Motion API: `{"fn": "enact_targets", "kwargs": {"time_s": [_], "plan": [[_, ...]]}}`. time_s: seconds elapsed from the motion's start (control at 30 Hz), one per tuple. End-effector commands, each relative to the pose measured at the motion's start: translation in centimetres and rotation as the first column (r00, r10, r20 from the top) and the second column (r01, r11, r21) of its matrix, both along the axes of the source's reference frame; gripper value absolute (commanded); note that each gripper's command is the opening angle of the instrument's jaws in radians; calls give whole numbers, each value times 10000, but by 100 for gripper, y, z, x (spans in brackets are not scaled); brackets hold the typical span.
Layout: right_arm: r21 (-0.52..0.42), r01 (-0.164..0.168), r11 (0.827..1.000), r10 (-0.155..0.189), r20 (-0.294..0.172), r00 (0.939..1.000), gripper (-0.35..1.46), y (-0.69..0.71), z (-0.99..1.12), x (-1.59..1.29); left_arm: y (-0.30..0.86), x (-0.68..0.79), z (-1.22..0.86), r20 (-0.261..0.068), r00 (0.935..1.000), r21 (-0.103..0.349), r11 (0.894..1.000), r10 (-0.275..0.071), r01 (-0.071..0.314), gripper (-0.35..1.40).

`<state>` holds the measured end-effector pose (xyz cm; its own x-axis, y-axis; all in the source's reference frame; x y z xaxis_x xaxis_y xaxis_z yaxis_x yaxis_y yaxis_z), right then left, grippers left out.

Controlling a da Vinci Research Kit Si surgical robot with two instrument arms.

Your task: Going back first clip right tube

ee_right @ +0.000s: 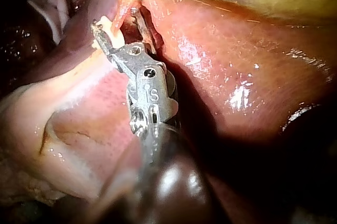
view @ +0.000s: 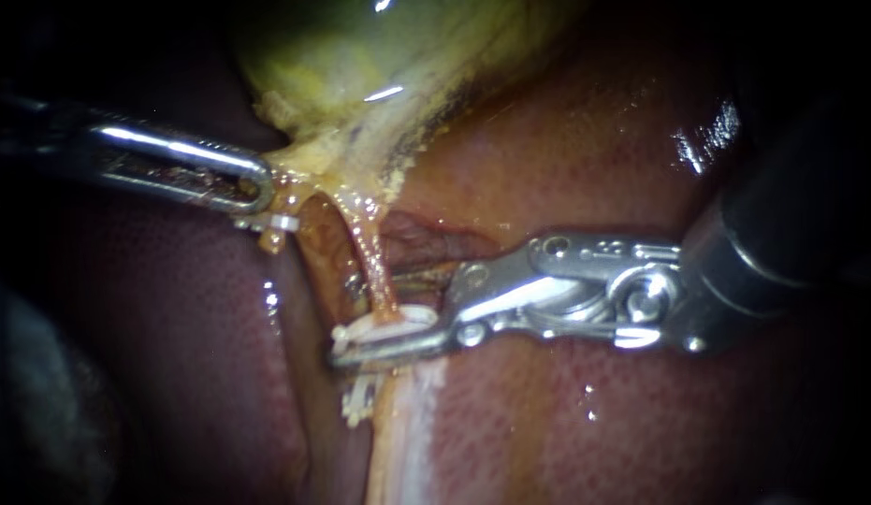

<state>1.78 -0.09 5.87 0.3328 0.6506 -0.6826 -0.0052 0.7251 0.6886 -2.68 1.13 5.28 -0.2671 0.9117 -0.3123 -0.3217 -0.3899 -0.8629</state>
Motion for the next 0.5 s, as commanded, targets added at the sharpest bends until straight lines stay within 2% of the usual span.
{"fn": "enact_targets", "kwargs": {"time_s": [0.03,0.13,0.27,0.4,0.5], "plan": [[-103,52,9999,-52,-38,10000,50,-1,-2,-4,0,0,0,-3,10000,-2,10000,3,-3,-35],[-153,139,9998,-140,-94,9999,50,-6,-8,-13,0,1,0,0,10000,-2,10000,7,-7,-35],[-208,628,9978,-634,-293,9976,50,-17,-22,-25,-1,2,-1,1,10000,-2,10000,10,-10,-35],[-251,957,9951,-968,-477,9942,50,-28,-34,-25,-1,2,-1,1,10000,-2,10000,10,-10,-35],[-238,1077,9939,-1089,-524,9927,50,-33,-40,-21,-1,2,-1,2,10000,-1,10000,10,-10,-35]]}}
